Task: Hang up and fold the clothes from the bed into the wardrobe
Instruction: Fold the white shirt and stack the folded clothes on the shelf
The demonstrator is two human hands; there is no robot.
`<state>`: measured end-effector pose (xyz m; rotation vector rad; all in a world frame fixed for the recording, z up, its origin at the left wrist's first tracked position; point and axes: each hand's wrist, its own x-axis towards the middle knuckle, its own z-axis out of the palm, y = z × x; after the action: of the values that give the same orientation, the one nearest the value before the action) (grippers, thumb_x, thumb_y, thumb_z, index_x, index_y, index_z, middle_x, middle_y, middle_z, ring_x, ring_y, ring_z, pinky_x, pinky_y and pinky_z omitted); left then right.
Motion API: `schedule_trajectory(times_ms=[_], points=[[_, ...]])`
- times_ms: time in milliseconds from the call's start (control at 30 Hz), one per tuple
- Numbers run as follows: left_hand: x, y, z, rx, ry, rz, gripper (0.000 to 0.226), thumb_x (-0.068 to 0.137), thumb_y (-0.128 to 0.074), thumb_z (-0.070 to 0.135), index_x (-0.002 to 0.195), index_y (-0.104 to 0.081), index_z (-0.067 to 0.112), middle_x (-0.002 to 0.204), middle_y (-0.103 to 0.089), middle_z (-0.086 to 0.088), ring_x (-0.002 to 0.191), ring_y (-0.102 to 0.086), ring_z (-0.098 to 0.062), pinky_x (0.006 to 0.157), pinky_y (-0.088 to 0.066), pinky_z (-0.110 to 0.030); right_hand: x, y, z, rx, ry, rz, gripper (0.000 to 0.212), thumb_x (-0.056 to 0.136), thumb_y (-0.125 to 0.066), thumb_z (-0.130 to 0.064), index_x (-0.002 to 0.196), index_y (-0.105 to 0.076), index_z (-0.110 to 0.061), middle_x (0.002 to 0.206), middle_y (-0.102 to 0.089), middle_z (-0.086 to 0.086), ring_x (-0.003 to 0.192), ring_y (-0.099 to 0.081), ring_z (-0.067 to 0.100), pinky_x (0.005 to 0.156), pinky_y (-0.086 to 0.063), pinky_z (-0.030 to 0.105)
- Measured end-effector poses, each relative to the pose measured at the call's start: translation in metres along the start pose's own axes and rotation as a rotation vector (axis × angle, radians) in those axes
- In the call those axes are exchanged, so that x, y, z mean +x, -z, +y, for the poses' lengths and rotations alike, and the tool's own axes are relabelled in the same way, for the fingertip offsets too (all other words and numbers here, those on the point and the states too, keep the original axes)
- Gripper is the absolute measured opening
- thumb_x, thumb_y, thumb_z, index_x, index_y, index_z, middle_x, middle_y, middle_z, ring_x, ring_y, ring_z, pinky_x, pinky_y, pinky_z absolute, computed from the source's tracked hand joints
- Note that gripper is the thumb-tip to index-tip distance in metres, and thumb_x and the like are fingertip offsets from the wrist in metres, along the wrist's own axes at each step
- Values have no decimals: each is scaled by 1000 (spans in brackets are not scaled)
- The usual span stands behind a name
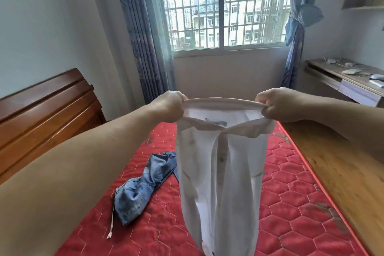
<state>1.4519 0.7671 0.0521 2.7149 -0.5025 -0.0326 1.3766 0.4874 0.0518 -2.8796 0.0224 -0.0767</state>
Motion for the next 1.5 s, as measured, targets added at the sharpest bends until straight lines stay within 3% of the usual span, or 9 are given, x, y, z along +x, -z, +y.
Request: schedule_trajectory(times_ms=[100, 233, 467, 667, 833, 967, 1067, 1267, 1500], points=[[0, 2, -6, -344, 38, -92, 19, 59, -41, 7, 66, -59, 9, 55, -46, -1, 52, -40, -20, 49, -29, -24, -4, 5, -7, 389, -101, -143, 32, 83, -45, 2, 57, -52, -15, 62, -49, 5, 55, -44, 20, 52, -35, 28], [-6, 2, -9, -488, 40, -197, 27, 71, -47, 5, 47, -50, 17, 48, -40, 3, 42, -37, -12, 44, -33, -18, -8, 17, 1, 535, -152, -281, 20, 87, -45, 1, 78, -64, 0, 72, -69, 16, 64, -68, 29, 66, -54, 34], [-10, 0, -7, -612, 83, -324, 18, 95, -54, 24, 90, -66, 13, 78, -68, -4, 62, -64, -16, 61, -53, -24, -9, 32, 18, 517, -111, -525, 56, 65, -84, -48, 104, -73, -9, 100, -75, 8, 96, -70, 20, 92, -53, 42], [-21, -12, -4, 64, -162, -696, 56, 71, -81, 8, 122, -59, 21, 111, -71, 1, 101, -68, -16, 84, -55, -28, -14, -11, 17, -169, 52, -410, 20, 63, -82, -38, 71, -69, -25, 74, -70, -5, 76, -65, 13, 74, -54, 30], [-17, -27, -8, 195, -218, -349, 16, 80, -68, 13, 96, -69, 16, 88, -67, 2, 82, -62, -15, 72, -51, -25, -16, -31, 19, 45, 42, -225, 8, 77, -79, -31, 75, -71, -28, 88, -72, -9, 88, -68, 15, 78, -58, 37], [-13, -25, 12, 48, -303, -213, 12, 82, -67, 13, 92, -71, 8, 78, -63, 3, 71, -56, -8, 59, -48, -16, -25, -70, -7, 83, 67, -409, 90, 68, -86, -31, 142, -37, -32, 131, -49, -16, 122, -53, 15, 91, -50, 25], [-10, -15, 18, -52, -307, -138, 10, 81, -68, 14, 87, -70, 7, 73, -60, 2, 67, -54, -9, 62, -52, -26, -22, -110, -19, 155, 94, -386, 125, 61, -91, -30, 152, -6, -29, 141, -48, 0, 127, -49, 22, 102, -44, 32], [-14, 4, -4, -123, -298, -84, 2, 82, -69, 13, 82, -71, 13, 75, -67, -3, 69, -59, -9, 70, -56, -36, -3, -134, -30, 569, 85, -109, 18, 77, -78, -11, 79, -69, -26, 80, -69, 3, 75, -61, 16, 68, -51, 25], [-15, 31, -42, -38, -119, 99, 13, 85, -69, 25, 74, -71, 18, 77, -68, 0, 73, -62, -14, 61, -46, -23, 9, -74, -32, 1045, 26, -214, 4, 76, -55, -20, 73, -56, -18, 77, -53, 5, 76, -50, 17, 77, -44, 32]])
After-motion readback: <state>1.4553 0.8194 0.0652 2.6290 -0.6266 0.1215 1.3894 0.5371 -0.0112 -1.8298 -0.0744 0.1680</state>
